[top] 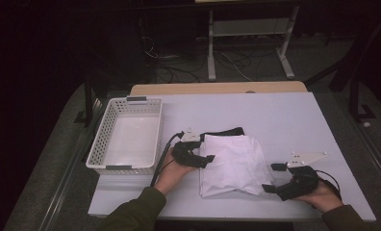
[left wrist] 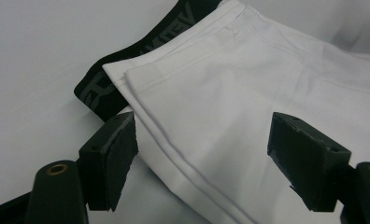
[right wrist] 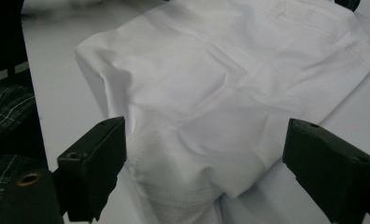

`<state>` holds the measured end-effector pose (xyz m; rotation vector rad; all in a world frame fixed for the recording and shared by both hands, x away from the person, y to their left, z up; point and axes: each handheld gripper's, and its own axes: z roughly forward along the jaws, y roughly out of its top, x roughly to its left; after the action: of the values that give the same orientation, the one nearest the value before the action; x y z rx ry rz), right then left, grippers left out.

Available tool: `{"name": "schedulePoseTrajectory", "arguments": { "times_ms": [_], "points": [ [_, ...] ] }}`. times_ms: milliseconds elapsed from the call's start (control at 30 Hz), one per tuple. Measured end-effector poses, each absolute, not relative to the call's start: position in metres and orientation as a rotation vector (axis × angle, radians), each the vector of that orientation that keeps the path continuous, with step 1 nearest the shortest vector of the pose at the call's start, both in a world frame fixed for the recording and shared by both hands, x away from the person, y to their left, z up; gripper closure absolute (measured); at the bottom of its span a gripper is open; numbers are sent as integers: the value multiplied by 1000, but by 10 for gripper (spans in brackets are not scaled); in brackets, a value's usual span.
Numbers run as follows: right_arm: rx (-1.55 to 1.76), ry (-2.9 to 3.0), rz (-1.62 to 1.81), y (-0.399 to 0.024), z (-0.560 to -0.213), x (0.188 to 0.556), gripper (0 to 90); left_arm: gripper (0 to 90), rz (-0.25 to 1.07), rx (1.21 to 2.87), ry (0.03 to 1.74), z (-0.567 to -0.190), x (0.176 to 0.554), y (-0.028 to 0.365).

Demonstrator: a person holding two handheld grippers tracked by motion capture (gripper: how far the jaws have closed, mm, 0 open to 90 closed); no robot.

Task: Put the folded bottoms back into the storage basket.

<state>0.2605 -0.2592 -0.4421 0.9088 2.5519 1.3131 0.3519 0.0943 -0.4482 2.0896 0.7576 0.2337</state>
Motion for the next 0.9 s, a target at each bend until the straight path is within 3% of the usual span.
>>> {"name": "schedulePoseTrajectory", "arguments": {
  "times_ms": [900],
  "points": [
    [900,2549,1281,-256,-444,259,118,255,293,2062,825,-444,383,88]
  ]
}}
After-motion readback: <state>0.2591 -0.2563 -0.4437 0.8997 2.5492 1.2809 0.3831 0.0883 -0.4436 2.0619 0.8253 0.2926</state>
